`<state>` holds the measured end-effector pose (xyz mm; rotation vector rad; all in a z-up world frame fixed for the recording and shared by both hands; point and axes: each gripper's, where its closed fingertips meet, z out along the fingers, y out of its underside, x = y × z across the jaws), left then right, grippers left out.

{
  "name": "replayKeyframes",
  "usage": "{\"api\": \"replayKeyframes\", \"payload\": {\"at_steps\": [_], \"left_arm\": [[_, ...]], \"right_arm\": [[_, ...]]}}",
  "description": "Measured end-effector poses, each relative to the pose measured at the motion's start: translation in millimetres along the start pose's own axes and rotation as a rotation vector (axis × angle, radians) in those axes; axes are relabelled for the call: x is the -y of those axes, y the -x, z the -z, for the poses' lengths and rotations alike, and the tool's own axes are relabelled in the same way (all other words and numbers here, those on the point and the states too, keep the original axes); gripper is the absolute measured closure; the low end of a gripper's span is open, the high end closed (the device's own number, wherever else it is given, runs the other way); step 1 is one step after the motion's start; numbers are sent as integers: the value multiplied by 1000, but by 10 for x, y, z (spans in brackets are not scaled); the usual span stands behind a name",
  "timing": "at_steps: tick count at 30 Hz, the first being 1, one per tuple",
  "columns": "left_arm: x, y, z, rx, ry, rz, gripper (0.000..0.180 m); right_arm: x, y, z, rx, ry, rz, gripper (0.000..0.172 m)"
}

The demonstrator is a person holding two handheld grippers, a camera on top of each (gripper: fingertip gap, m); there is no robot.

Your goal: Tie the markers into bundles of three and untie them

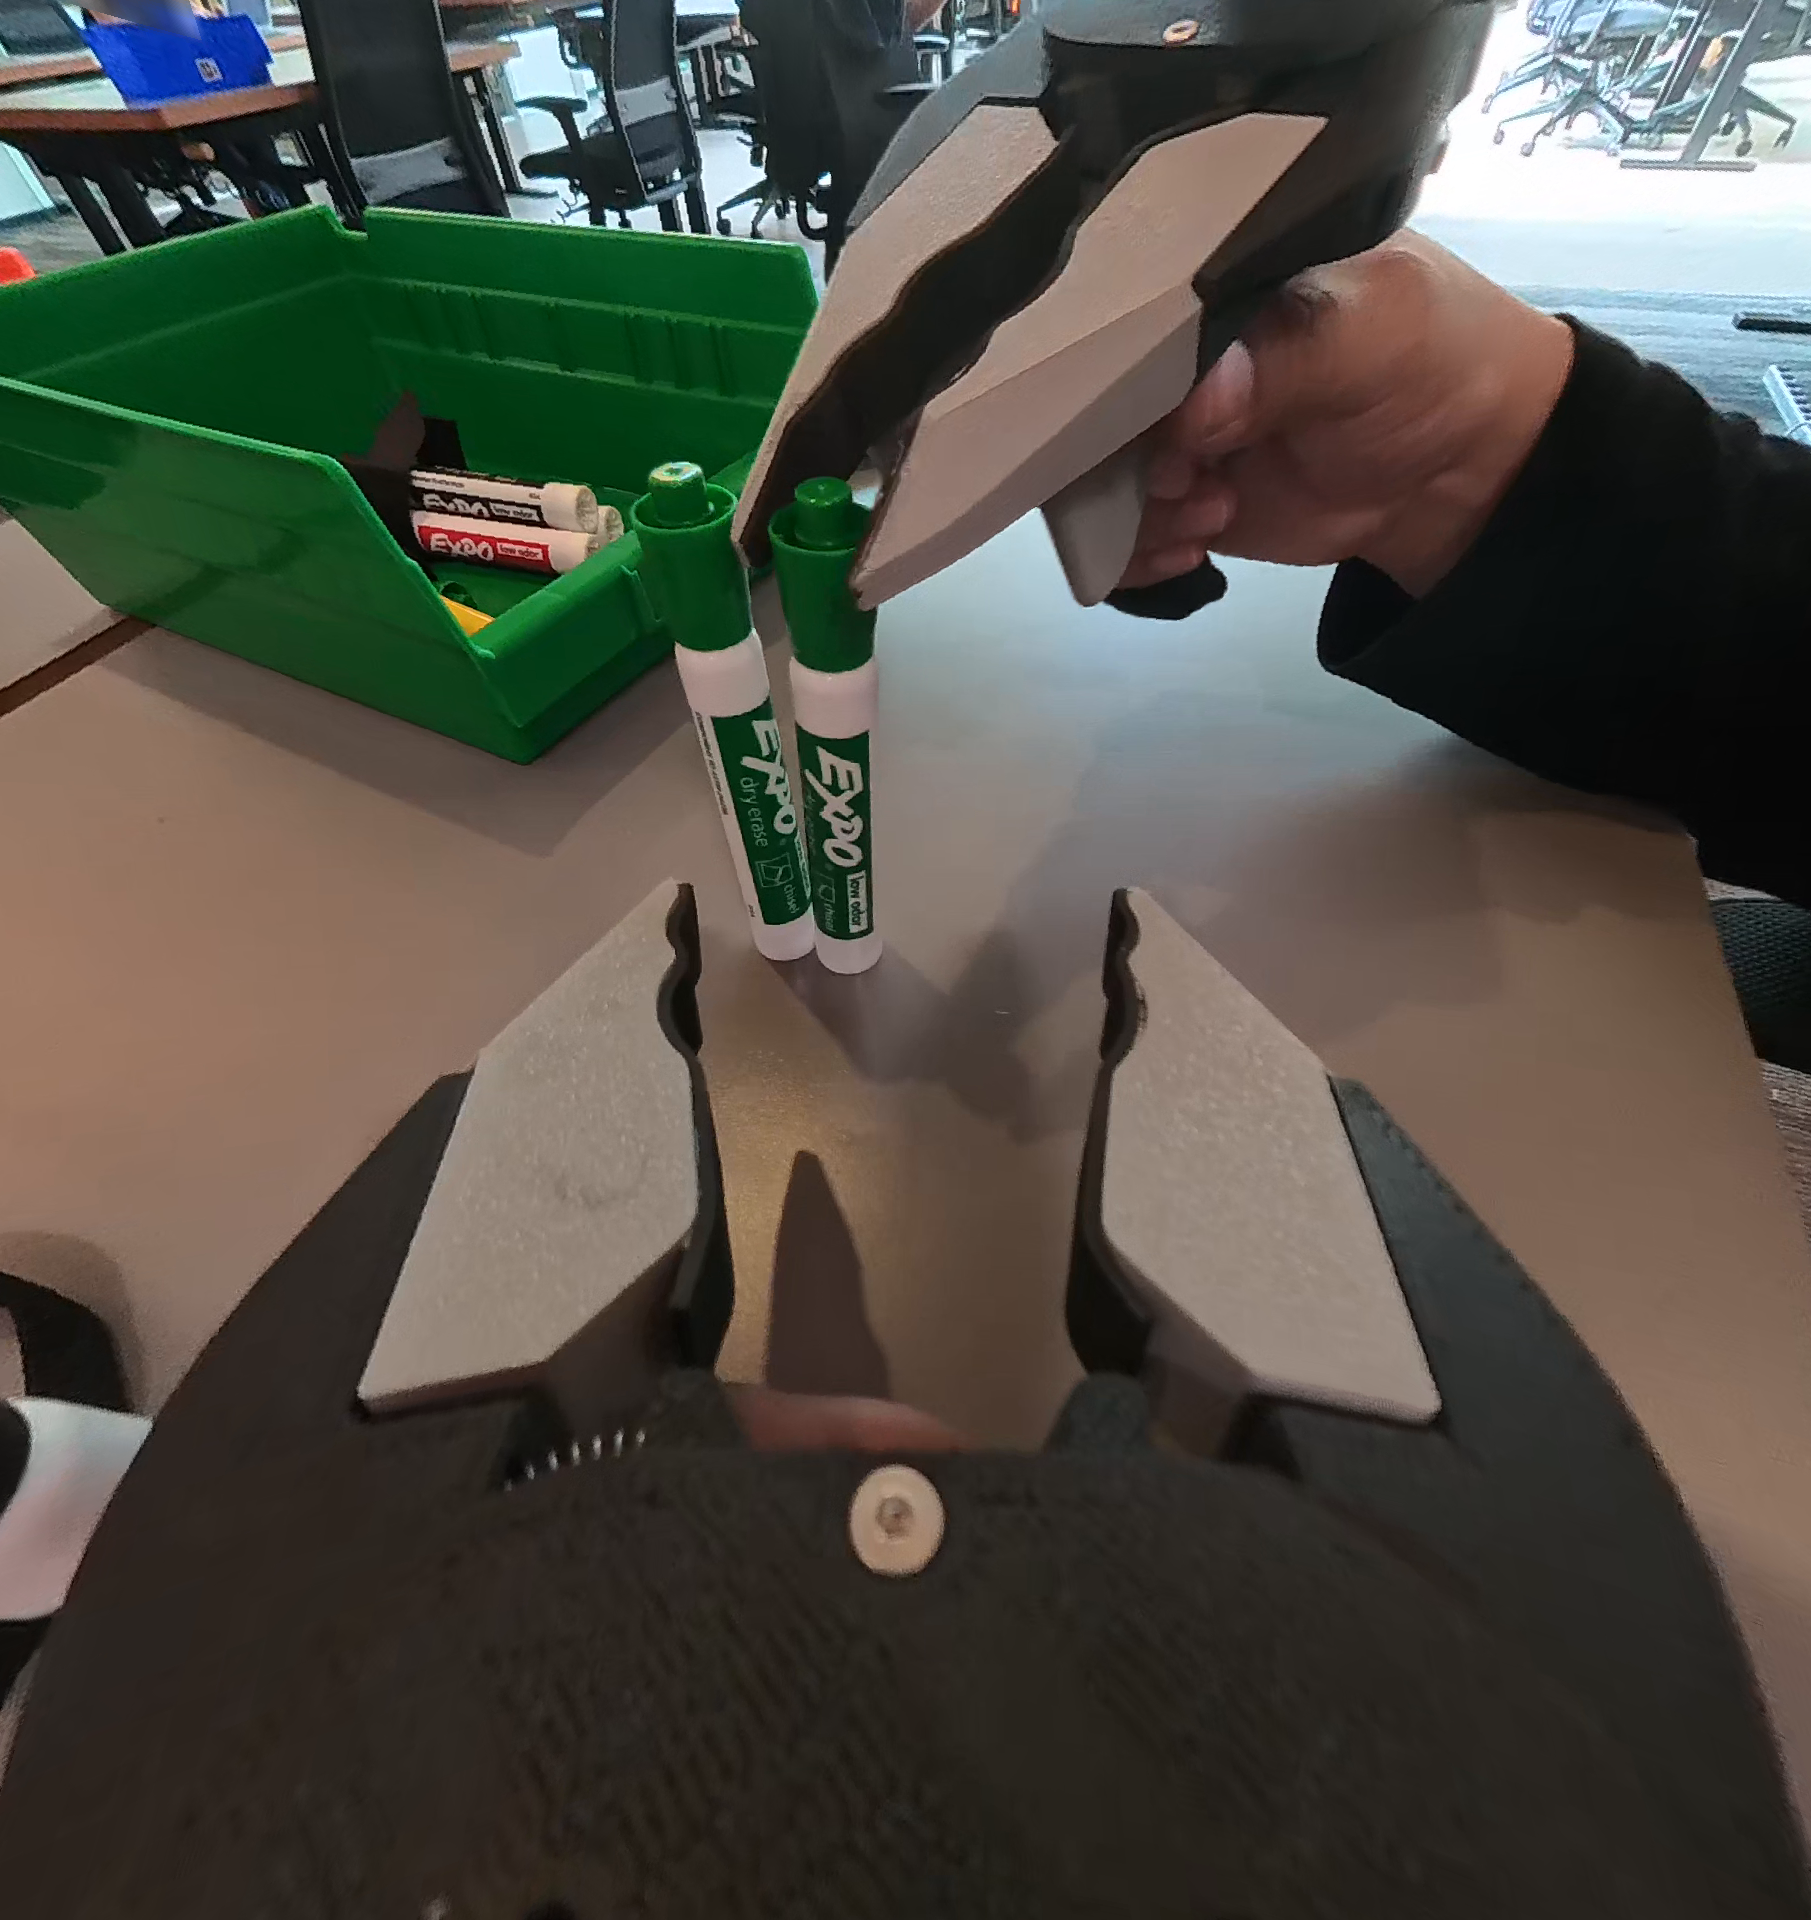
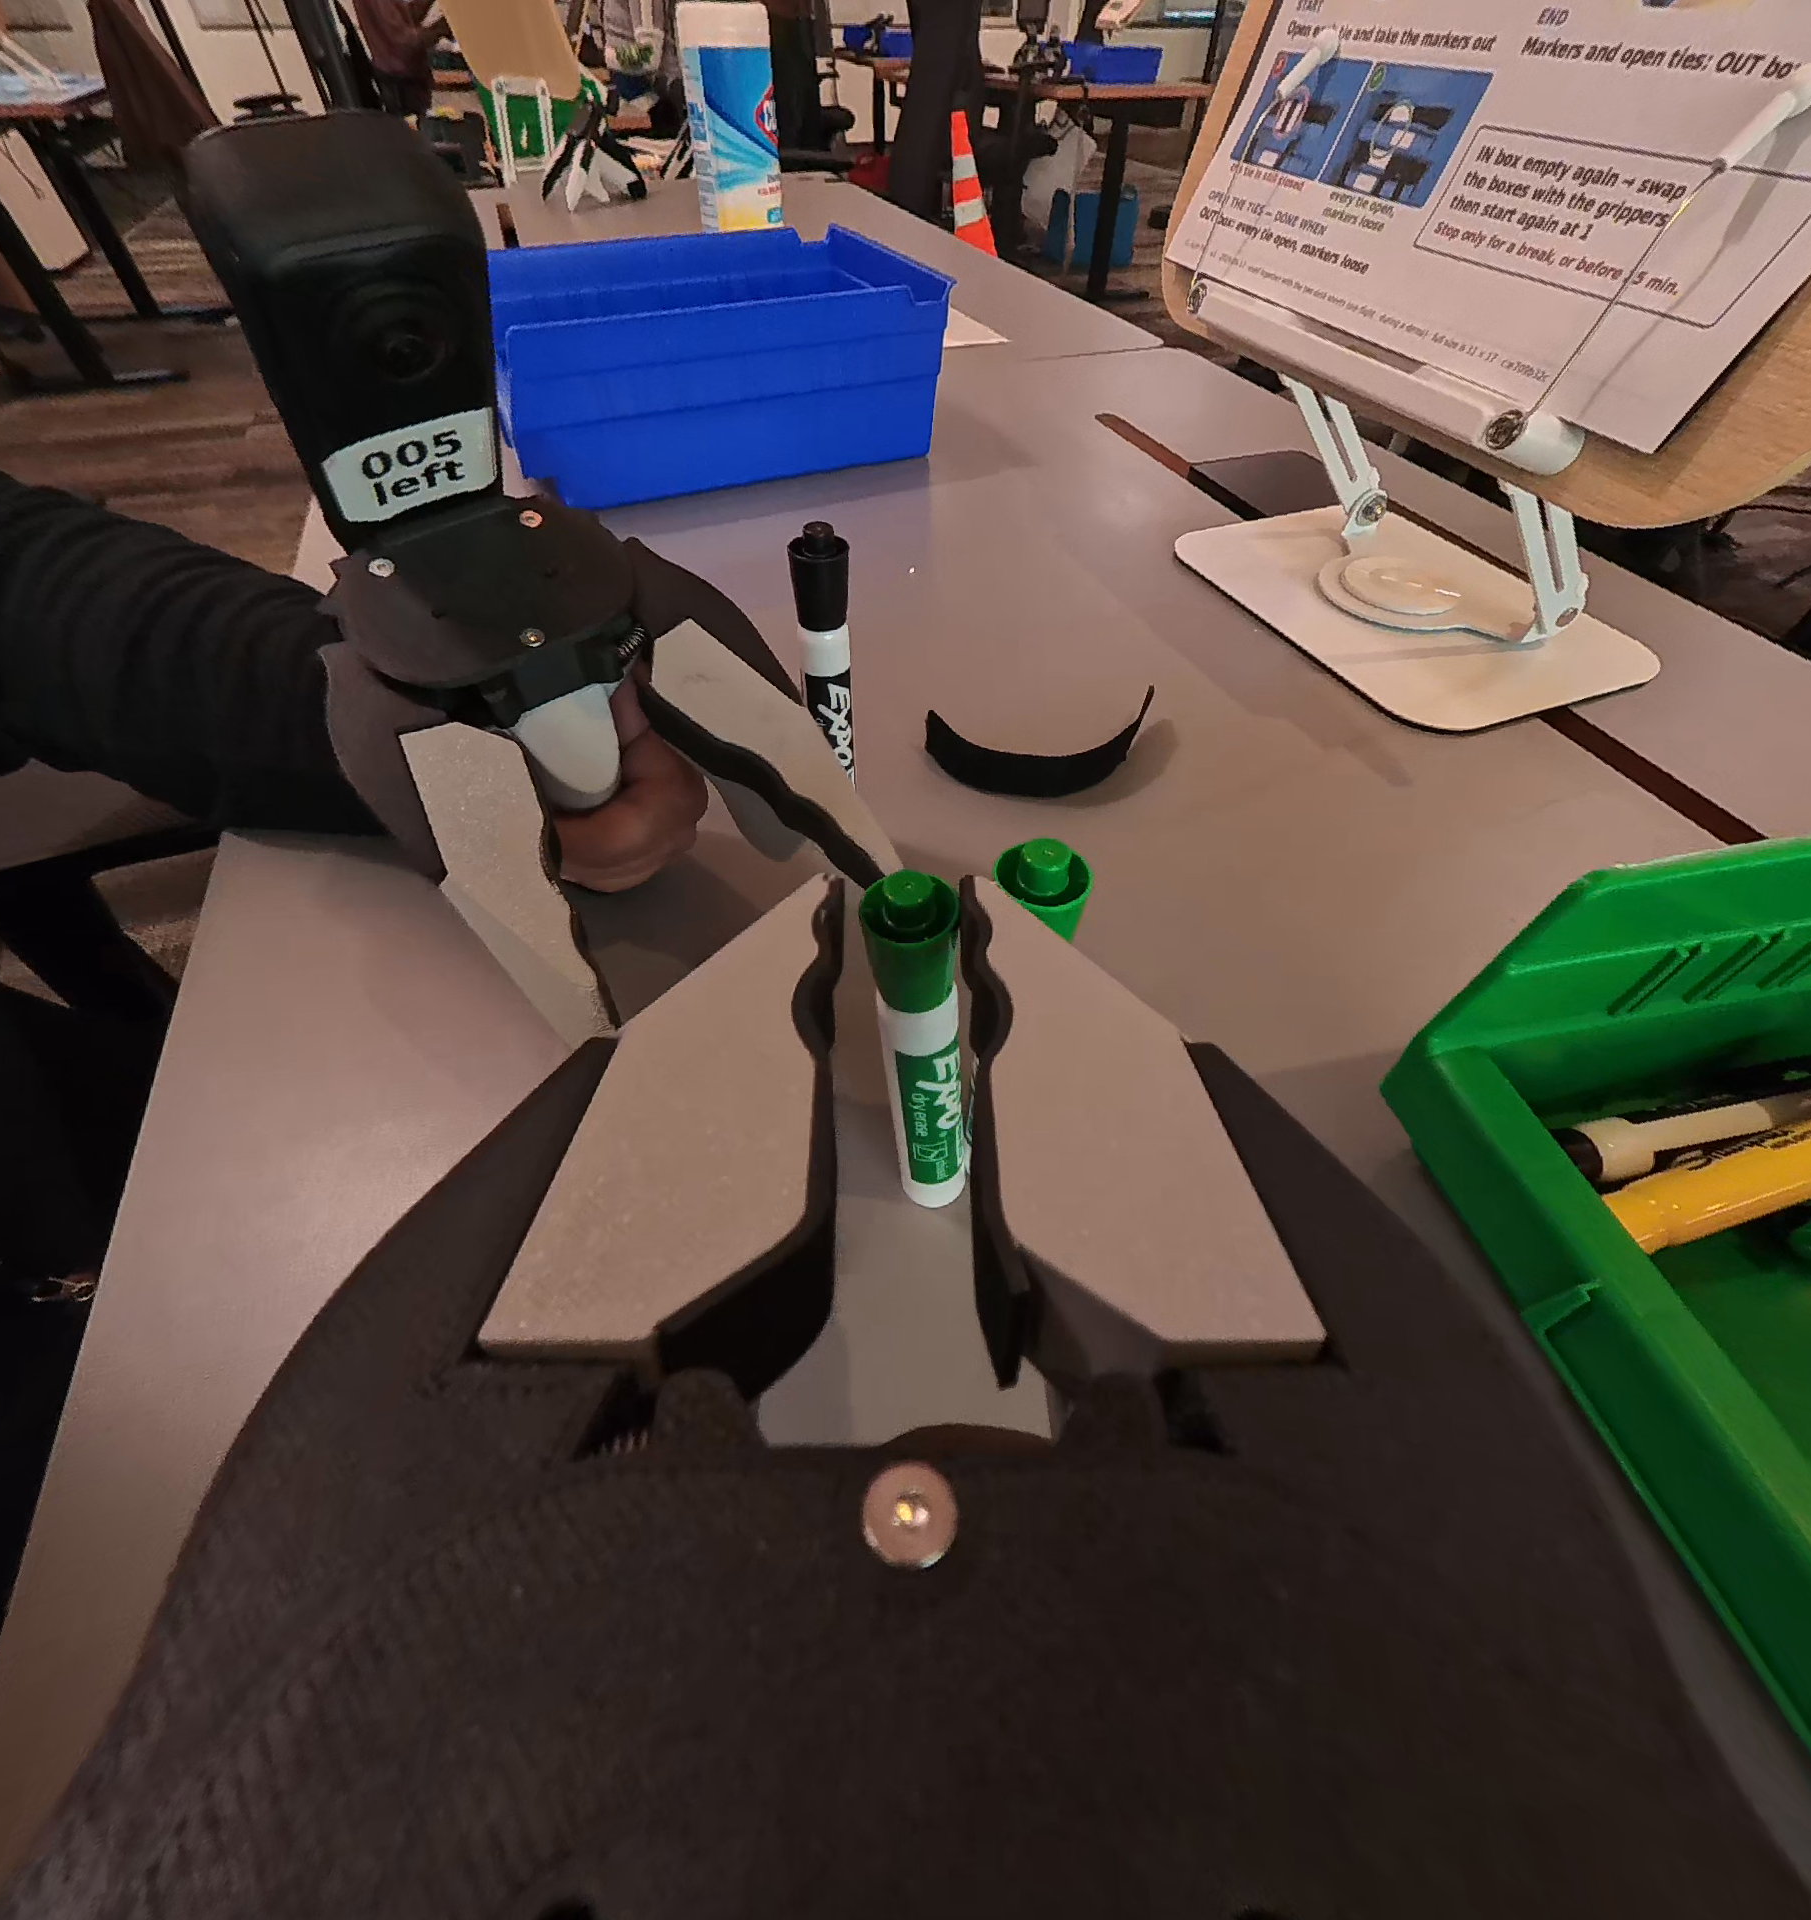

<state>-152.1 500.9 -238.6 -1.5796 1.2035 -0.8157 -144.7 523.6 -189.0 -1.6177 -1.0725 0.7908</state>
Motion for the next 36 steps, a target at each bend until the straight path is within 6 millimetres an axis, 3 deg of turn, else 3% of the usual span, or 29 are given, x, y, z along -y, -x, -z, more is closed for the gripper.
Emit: {"api": "replayKeyframes", "payload": {"at_steps": [7,14,24,36], "left_arm": [[81,77,-70,33,-37,19,104],[105,211,-188,65,-29,39,100],[158,231,-342,64,-29,6,105],[267,224,-482,6,-72,-39,122]], "right_arm": [[160,99,136,61,-118,-27,149],[192,57,314,59,-178,-62,149],[-307,-2,246,68,62,-87,151],[-308,-8,260,70,57,-101,150]]}}
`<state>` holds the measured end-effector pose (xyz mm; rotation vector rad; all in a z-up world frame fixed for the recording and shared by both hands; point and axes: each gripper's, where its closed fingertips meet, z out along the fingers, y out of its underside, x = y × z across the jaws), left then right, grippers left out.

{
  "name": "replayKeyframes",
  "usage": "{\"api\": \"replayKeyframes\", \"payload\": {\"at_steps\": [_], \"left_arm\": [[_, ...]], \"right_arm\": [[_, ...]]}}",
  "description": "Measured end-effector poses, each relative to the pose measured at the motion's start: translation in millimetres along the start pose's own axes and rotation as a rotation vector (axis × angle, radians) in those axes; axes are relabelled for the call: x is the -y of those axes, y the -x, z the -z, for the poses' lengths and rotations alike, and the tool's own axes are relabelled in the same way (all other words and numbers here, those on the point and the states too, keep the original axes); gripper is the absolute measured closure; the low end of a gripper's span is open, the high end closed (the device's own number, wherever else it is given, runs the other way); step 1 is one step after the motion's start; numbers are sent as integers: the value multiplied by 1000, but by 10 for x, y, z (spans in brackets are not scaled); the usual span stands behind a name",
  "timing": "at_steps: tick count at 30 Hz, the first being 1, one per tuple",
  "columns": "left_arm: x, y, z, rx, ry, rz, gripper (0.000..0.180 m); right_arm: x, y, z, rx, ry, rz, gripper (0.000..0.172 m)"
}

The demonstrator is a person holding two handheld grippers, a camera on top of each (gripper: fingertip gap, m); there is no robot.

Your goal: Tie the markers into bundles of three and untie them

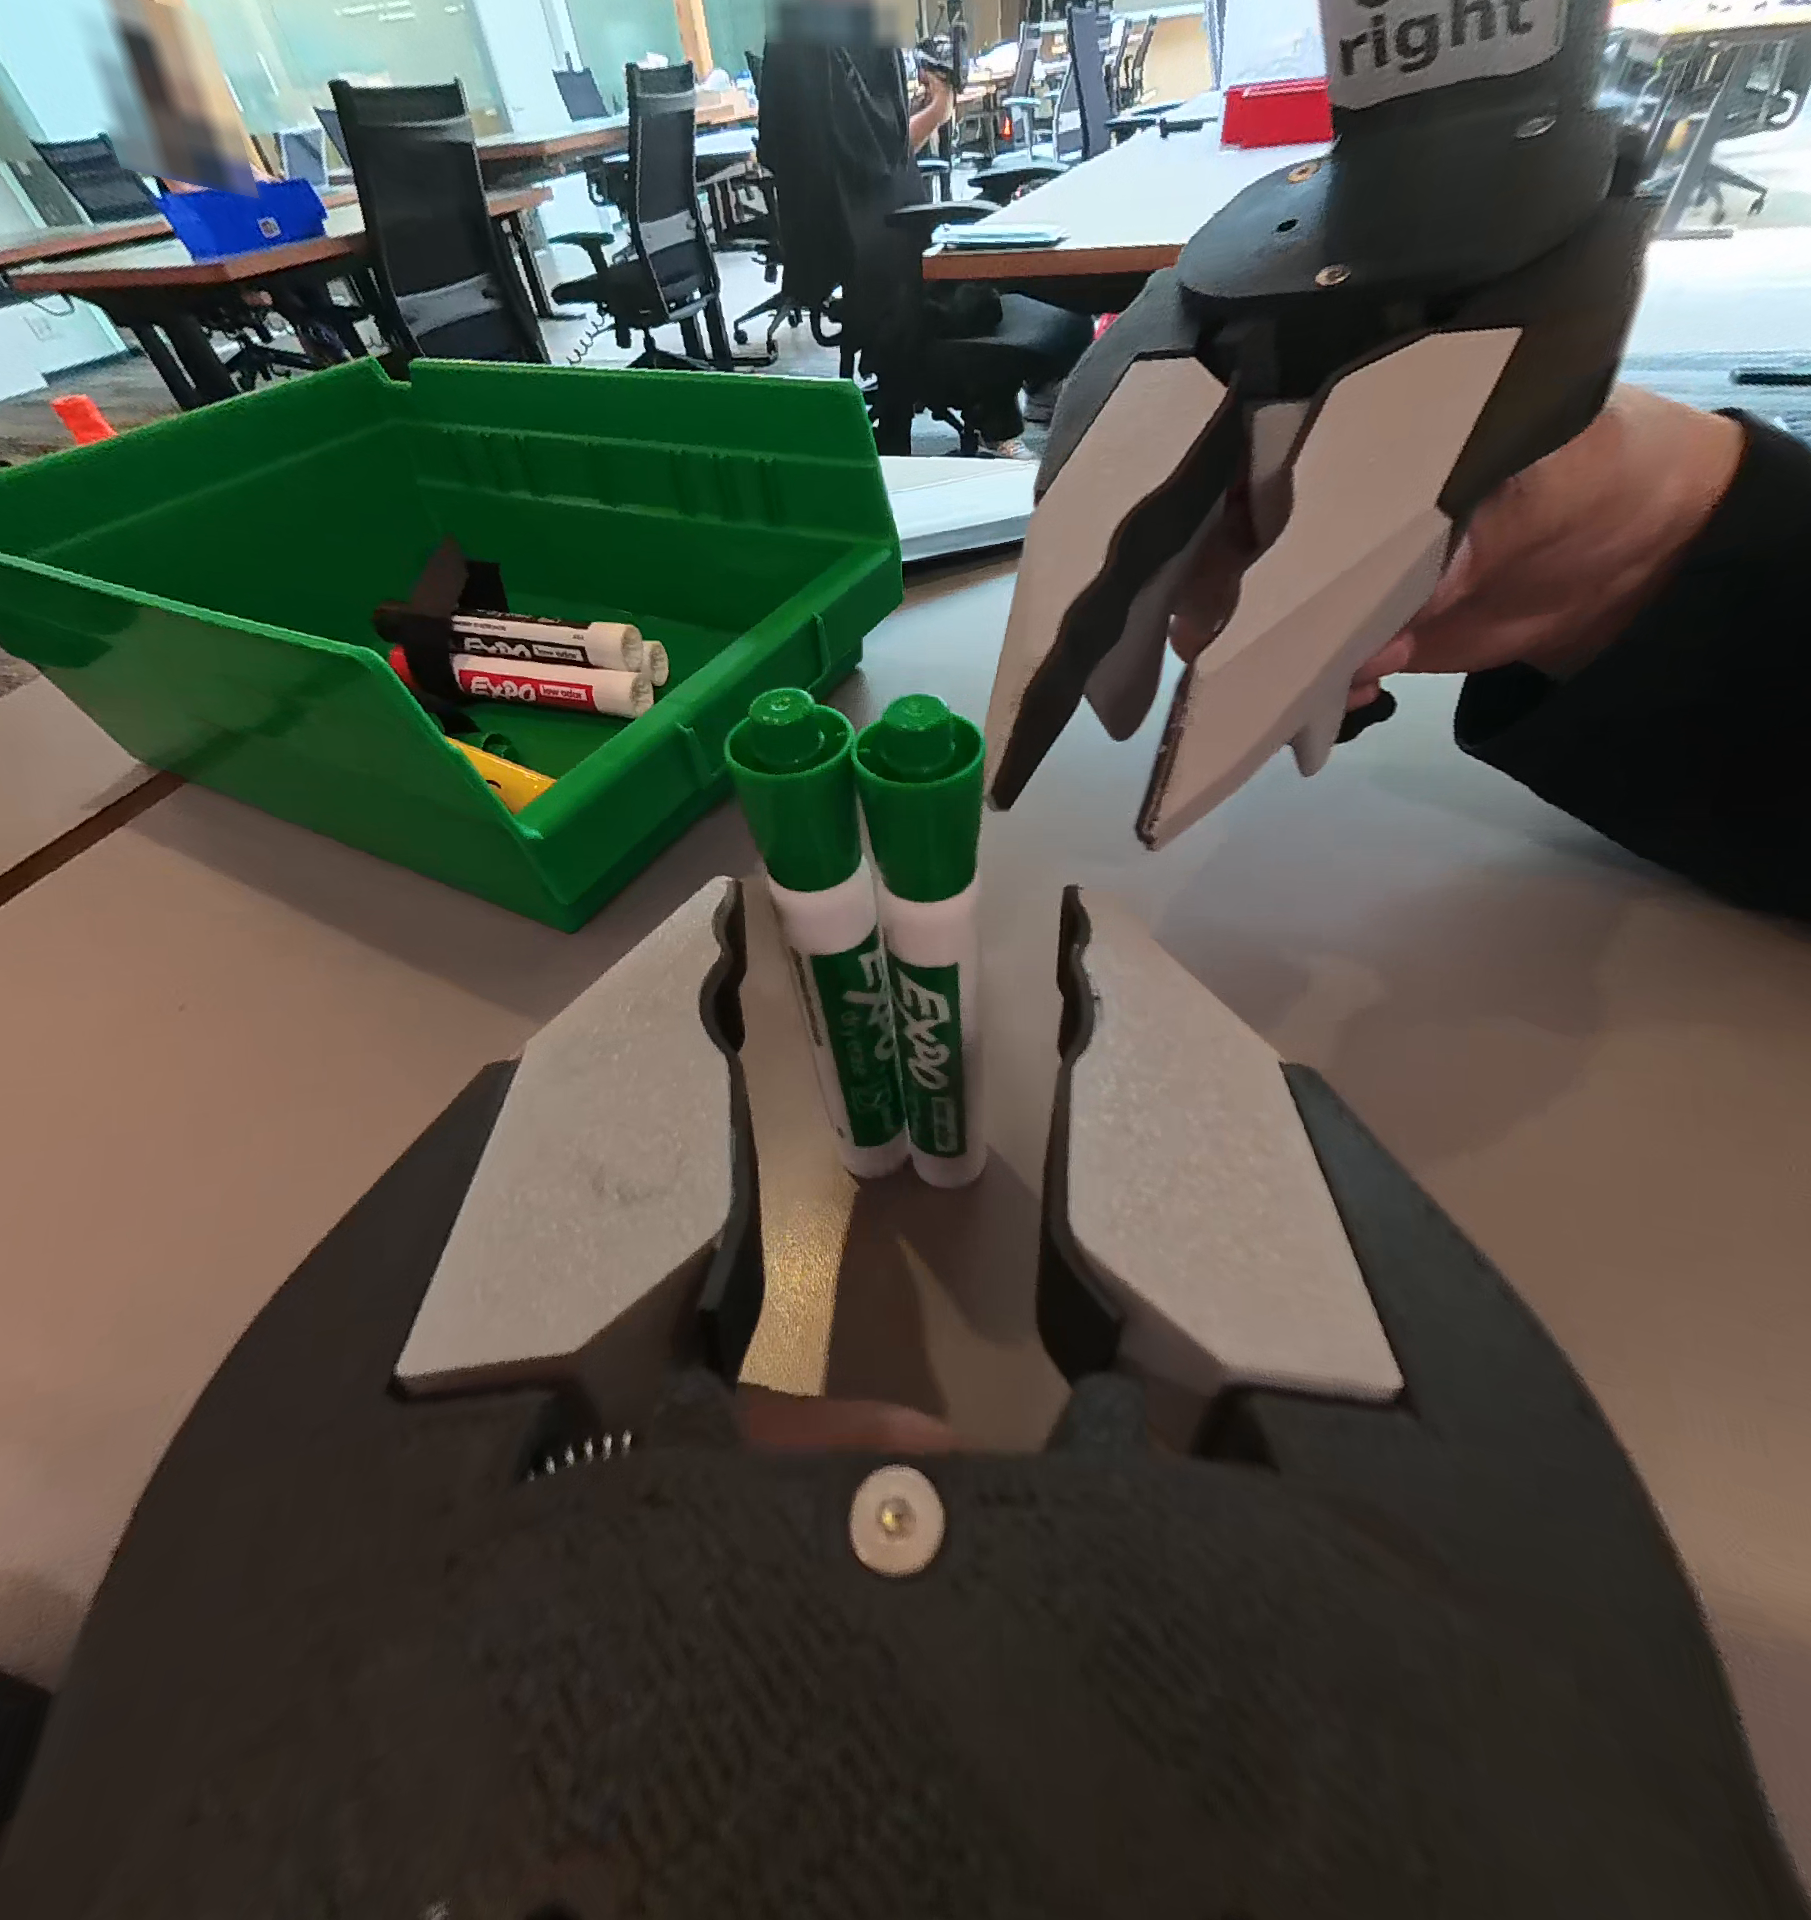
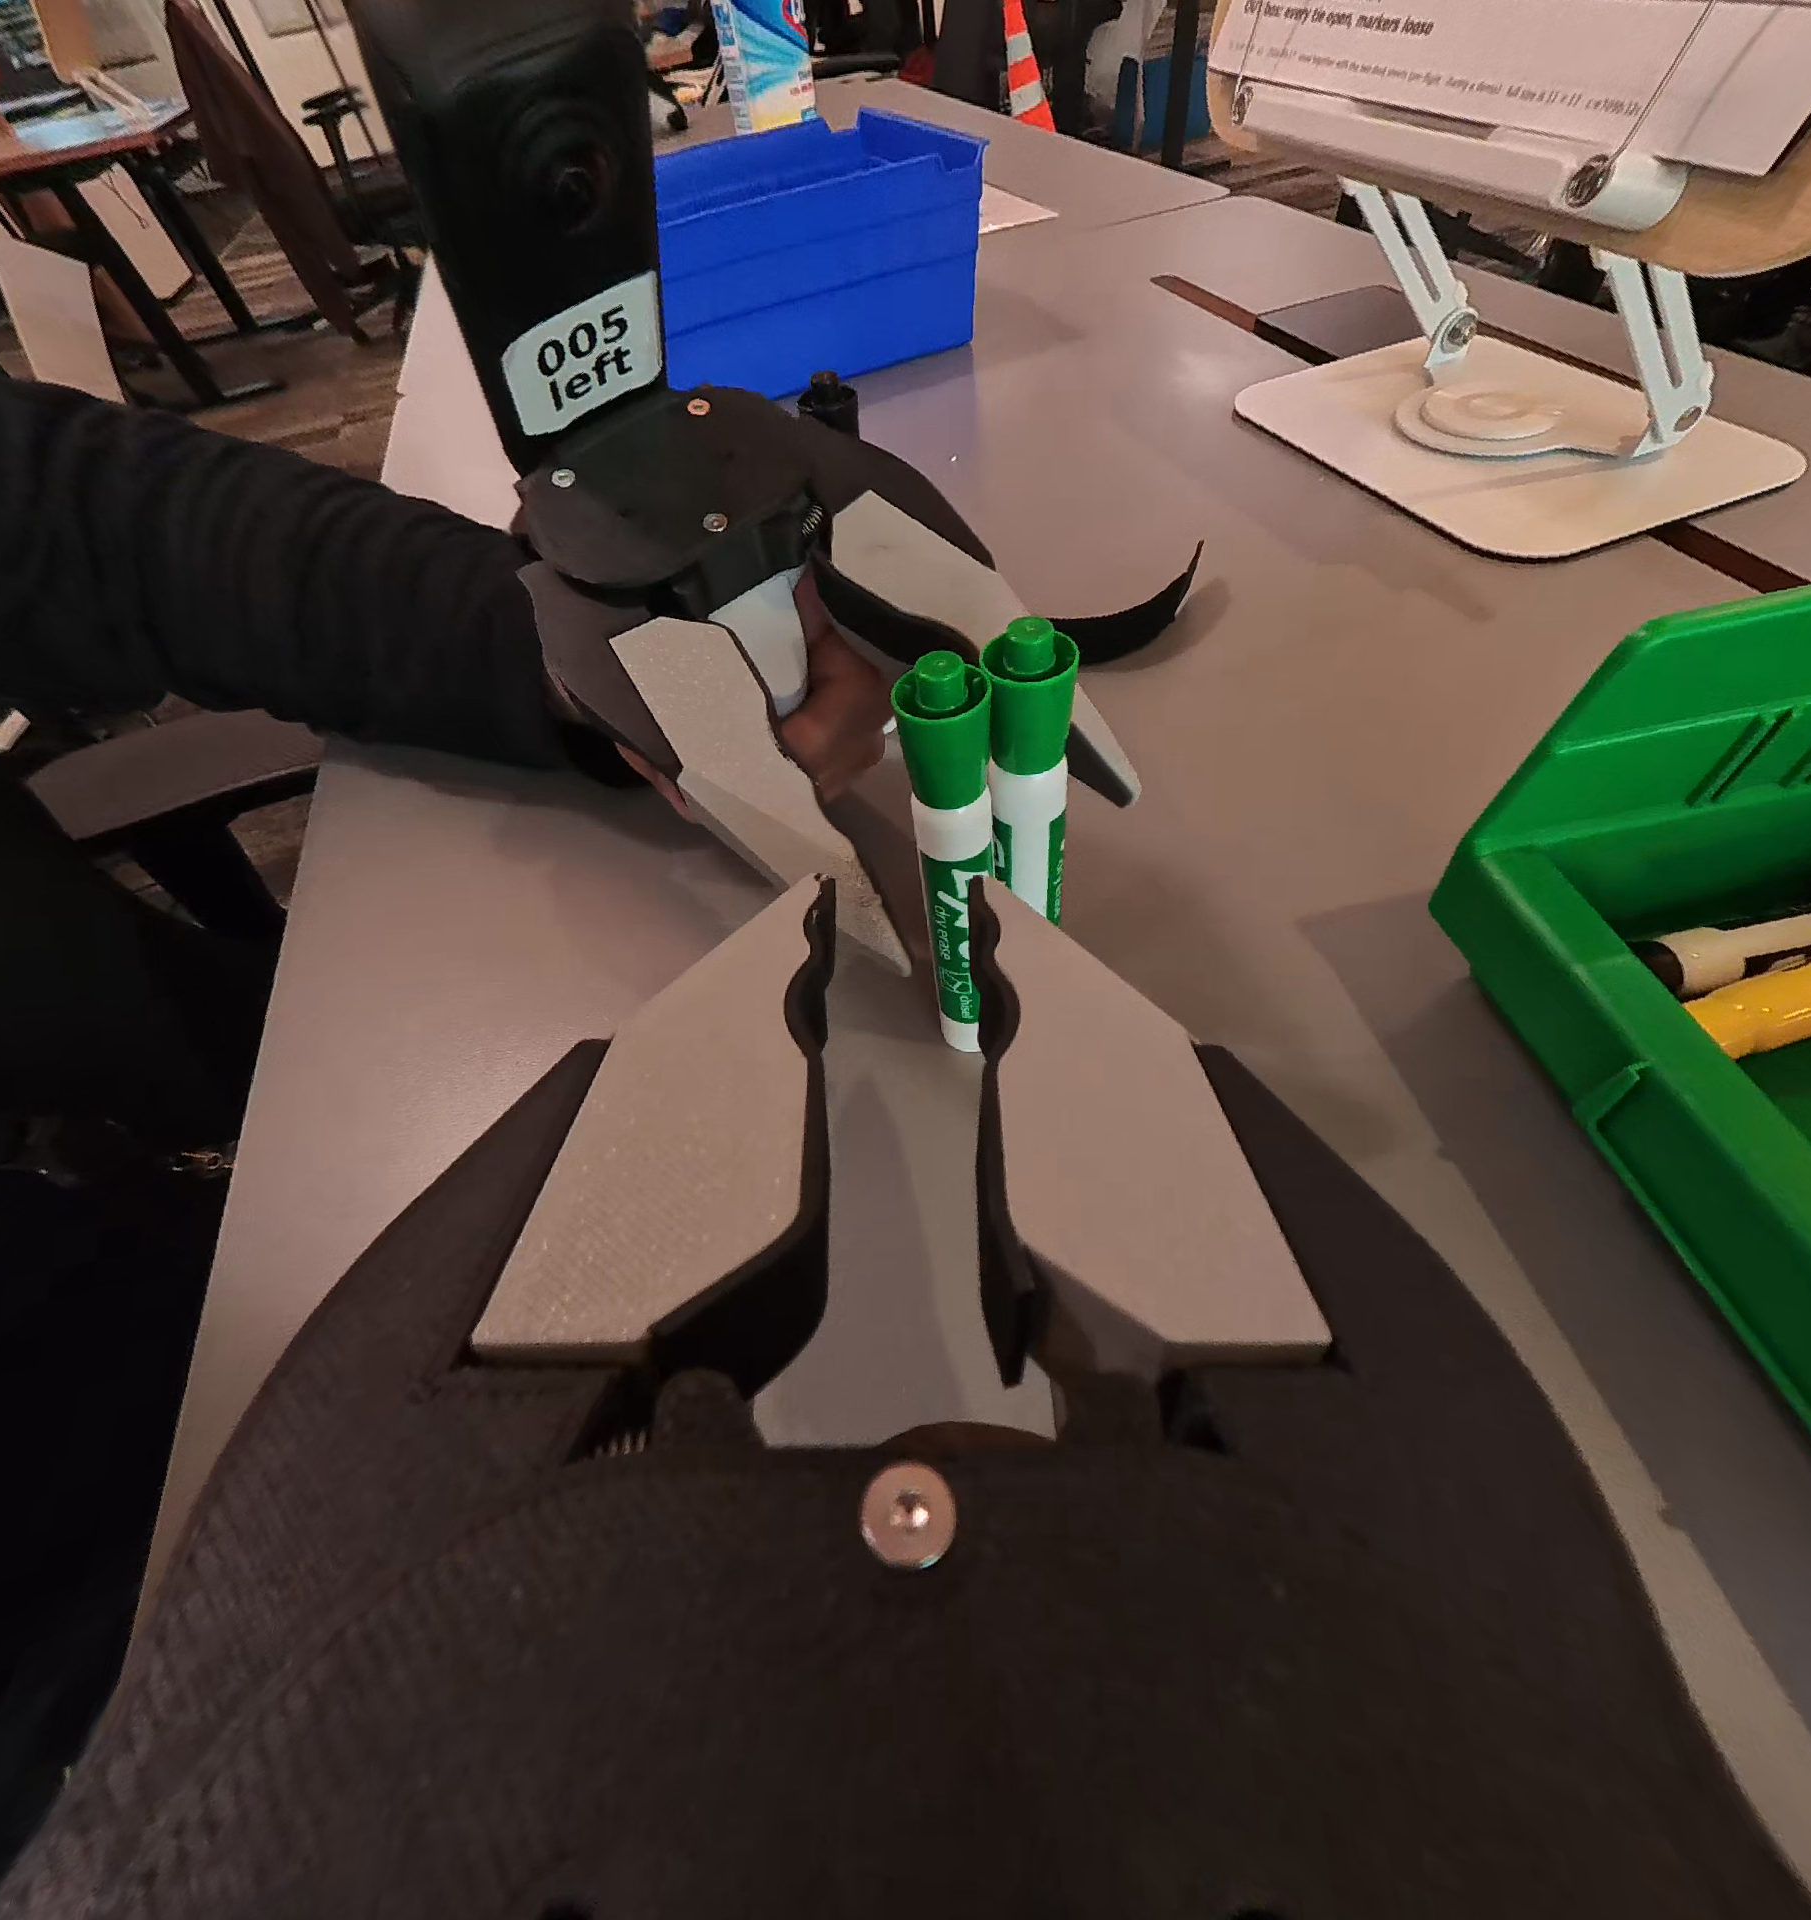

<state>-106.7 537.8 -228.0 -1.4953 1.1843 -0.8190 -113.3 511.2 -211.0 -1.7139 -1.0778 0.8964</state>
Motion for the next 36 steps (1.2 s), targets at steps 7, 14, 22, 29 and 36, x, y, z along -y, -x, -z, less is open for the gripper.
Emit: {"api": "replayKeyframes", "payload": {"at_steps": [7,14,22,29,36], "left_arm": [[35,-1,-54,-9,-14,4,124],[52,6,-79,-3,-22,21,126],[43,-11,-116,-4,-9,22,127],[28,19,-127,13,1,30,130],[13,18,-145,19,14,26,131]], "right_arm": [[45,1,38,-3,-22,2,150],[44,5,32,-3,-20,3,150],[65,1,54,-4,-33,1,149],[65,10,50,-2,-32,4,149],[70,14,55,0,-35,4,149]]}}
